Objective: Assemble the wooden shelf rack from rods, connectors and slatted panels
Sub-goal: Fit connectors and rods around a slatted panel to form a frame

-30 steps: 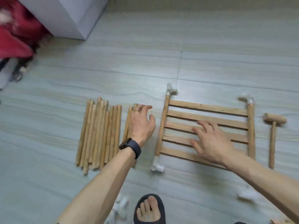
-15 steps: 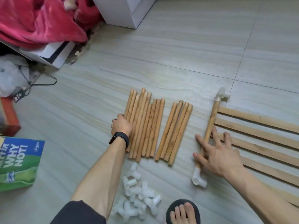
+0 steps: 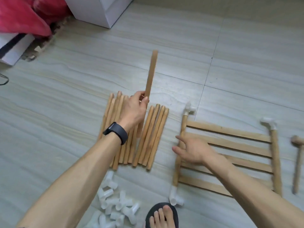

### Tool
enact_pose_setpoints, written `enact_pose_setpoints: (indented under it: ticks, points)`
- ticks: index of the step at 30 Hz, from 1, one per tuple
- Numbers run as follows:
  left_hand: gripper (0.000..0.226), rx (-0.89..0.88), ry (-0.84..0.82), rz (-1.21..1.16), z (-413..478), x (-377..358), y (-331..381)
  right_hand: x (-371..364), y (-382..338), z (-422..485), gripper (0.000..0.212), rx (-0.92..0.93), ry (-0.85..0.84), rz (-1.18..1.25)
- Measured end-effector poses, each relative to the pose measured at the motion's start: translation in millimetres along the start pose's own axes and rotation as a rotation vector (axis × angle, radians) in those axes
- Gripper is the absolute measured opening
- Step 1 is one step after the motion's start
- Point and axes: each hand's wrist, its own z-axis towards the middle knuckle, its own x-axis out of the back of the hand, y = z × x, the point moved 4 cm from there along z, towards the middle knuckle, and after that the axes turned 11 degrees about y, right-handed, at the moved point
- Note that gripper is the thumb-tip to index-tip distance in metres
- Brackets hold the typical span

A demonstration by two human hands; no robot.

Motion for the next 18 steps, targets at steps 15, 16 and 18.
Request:
enact_pose_setpoints:
  ticks: [15, 16, 18]
  points:
    - [0.051, 0.074, -0.192, -0.107, -50, -132, 90, 88, 167, -14, 0.029, -0.680, 0.809, 1.411]
    - [0.054, 0.118, -0.204, -0.095, -46, -136, 85, 83, 171, -14, 0.028, -0.713, 0.828, 1.440]
    - [0.053, 0.158, -0.232, -0.105, -38, -145, 79, 74, 178, -12, 0.028, -0.764, 0.843, 1.453]
